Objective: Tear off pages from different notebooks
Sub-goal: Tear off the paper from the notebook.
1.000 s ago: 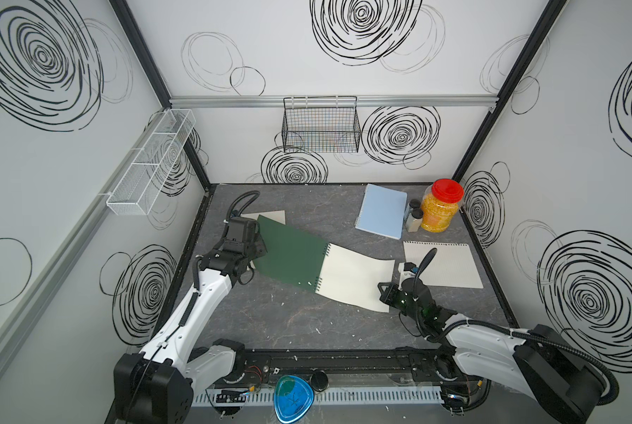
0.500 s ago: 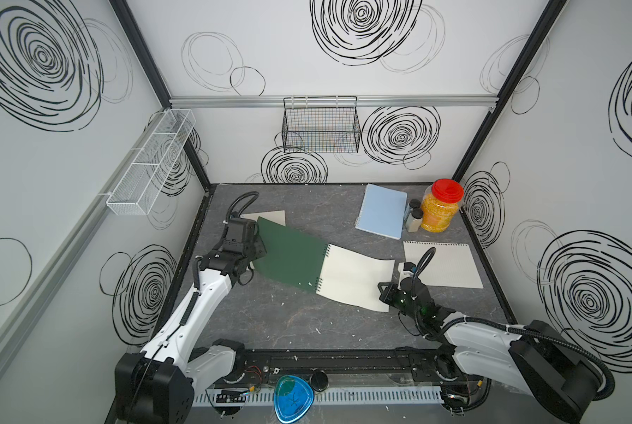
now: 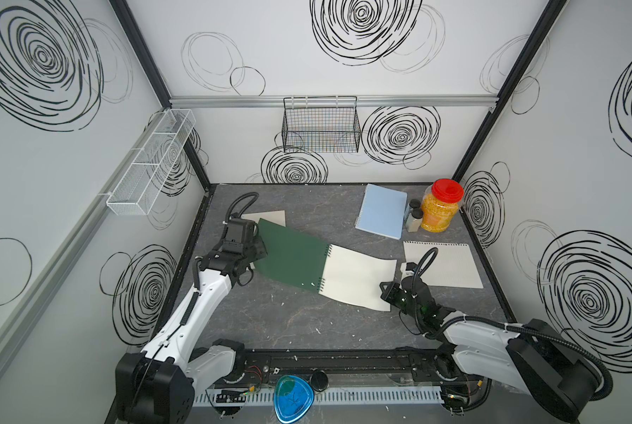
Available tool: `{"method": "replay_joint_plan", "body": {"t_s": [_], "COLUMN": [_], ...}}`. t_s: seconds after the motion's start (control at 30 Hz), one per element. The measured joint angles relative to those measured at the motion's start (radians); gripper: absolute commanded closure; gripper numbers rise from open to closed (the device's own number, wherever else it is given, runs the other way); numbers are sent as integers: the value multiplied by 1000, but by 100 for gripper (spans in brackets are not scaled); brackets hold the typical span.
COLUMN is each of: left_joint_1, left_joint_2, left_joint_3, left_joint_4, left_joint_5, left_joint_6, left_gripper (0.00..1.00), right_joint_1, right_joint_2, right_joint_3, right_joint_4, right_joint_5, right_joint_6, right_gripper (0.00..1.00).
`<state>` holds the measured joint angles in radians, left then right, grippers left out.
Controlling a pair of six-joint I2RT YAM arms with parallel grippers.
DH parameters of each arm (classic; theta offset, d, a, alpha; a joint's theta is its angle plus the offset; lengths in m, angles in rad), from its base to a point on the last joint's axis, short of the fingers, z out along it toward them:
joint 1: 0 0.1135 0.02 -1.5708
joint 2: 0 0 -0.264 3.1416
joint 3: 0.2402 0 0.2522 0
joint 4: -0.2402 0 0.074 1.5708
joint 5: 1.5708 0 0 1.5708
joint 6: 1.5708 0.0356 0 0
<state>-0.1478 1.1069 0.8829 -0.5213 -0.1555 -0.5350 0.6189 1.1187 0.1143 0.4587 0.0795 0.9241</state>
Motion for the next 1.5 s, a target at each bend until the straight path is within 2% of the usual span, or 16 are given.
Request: {"method": "replay_joint_plan", "body": {"t_s": [0.43, 0.93, 1.1, 1.2, 1.5], "left_joint_1": [3, 3, 60, 73, 53], "left_joint_2": [0, 0, 0, 0, -1], "left_joint_3": [-6, -6, -6, -6, -6], "left_joint_4": [0, 0, 27, 38, 89], "left_joint_5": [38, 63, -43, -78, -49], "left_joint_6": [0, 0, 0, 1, 12], "left_gripper": [100, 100, 100, 100, 100], "right_joint_1": [-76, -128, -211, -237, -245], "right_joint_2": [-18, -166, -213, -250, -285], "right_joint_3": [-4, 5, 0, 0, 0], "right_joint_4": [-2, -127, -256, -292, -321], "right_joint_5": [-47, -65, 56, 80, 52], "right_joint_6": [19, 45, 43, 33, -1], "right_gripper": [100, 100, 100, 100, 100]}}
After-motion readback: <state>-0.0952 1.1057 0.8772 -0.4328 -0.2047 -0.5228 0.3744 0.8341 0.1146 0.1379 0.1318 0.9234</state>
